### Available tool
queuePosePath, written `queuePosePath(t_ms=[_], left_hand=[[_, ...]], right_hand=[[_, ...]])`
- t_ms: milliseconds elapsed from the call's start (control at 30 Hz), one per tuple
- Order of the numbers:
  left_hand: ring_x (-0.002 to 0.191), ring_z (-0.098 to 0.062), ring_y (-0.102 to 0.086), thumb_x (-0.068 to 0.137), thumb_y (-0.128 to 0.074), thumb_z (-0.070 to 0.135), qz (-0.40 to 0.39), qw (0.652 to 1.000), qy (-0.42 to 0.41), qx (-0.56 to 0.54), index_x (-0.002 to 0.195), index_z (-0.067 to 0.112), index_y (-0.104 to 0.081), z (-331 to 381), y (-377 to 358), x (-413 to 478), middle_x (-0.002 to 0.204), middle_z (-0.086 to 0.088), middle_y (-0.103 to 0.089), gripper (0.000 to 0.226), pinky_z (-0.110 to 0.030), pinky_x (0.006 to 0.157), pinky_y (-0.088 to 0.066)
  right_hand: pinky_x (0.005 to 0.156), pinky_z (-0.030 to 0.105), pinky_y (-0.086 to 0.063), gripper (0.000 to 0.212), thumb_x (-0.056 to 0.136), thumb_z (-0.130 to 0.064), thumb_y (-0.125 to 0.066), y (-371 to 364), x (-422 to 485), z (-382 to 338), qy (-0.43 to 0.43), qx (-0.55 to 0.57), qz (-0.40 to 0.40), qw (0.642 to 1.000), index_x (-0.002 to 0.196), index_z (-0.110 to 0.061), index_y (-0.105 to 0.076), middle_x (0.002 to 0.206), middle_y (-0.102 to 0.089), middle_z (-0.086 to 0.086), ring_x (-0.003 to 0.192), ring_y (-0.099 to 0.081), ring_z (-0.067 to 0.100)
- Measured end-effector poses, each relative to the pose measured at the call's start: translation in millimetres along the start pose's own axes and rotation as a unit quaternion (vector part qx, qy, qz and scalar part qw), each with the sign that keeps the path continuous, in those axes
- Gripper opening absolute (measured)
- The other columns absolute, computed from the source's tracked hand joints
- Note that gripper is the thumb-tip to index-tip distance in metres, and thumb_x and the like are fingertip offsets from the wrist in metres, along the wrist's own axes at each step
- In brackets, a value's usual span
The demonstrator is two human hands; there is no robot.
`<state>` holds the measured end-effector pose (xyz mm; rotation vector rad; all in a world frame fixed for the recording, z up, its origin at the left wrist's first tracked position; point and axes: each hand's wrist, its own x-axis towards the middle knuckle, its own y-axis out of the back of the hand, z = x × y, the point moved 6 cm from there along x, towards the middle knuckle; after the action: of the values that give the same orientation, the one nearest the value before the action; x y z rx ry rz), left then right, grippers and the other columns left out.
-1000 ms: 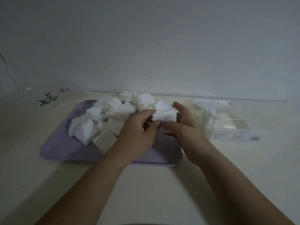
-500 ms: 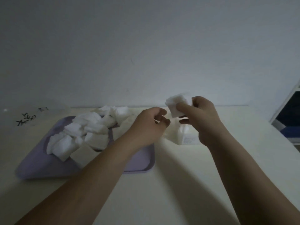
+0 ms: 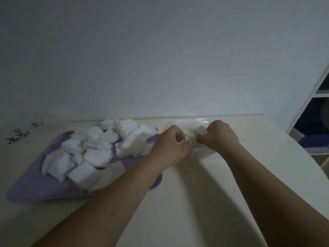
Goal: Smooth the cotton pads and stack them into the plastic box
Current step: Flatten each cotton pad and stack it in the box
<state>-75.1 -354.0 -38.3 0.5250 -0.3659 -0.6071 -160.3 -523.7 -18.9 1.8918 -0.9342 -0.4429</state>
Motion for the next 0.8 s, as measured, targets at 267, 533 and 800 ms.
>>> queuePosePath(t_ms=[267, 533, 800], left_hand=[[0.087, -0.009, -0.067, 0.087, -0.077, 0.047, 0.006, 0.999, 0.029, -0.035, 0.099, 0.028, -0.064, -19.9, 14.2, -7.0, 0.098, 0.012, -0.070, 0.026, -0.024, 0.073, -0.050], [0.089, -0.008, -0.069, 0.088, -0.078, 0.045, 0.021, 0.999, 0.013, -0.033, 0.099, 0.026, -0.068, -23.2, 25.7, -10.5, 0.097, 0.013, -0.072, 0.025, -0.025, 0.078, -0.054], [0.092, -0.007, -0.071, 0.092, -0.071, 0.036, 0.010, 0.999, -0.002, -0.039, 0.098, 0.027, -0.069, -24.9, 24.5, -9.7, 0.094, 0.014, -0.075, 0.011, -0.035, 0.090, -0.058]], right_hand=[[0.049, 0.029, -0.026, 0.044, 0.088, -0.017, -0.064, -21.1, -14.3, -42.7, 0.096, 0.025, -0.112, 0.989, 0.053, -0.015, -0.038, 0.054, -0.036, 0.000, 0.054, -0.036, 0.019], [0.056, 0.027, -0.036, 0.030, 0.093, -0.014, -0.058, -25.6, -23.8, -57.5, 0.106, 0.011, -0.163, 0.981, 0.064, -0.010, -0.054, 0.068, -0.054, 0.005, 0.064, -0.049, 0.019], [0.068, 0.031, -0.040, 0.054, 0.105, -0.045, -0.049, -39.2, -11.9, -75.5, 0.119, -0.091, -0.126, 0.981, 0.066, -0.008, -0.053, 0.063, -0.051, 0.005, 0.063, -0.050, 0.021]])
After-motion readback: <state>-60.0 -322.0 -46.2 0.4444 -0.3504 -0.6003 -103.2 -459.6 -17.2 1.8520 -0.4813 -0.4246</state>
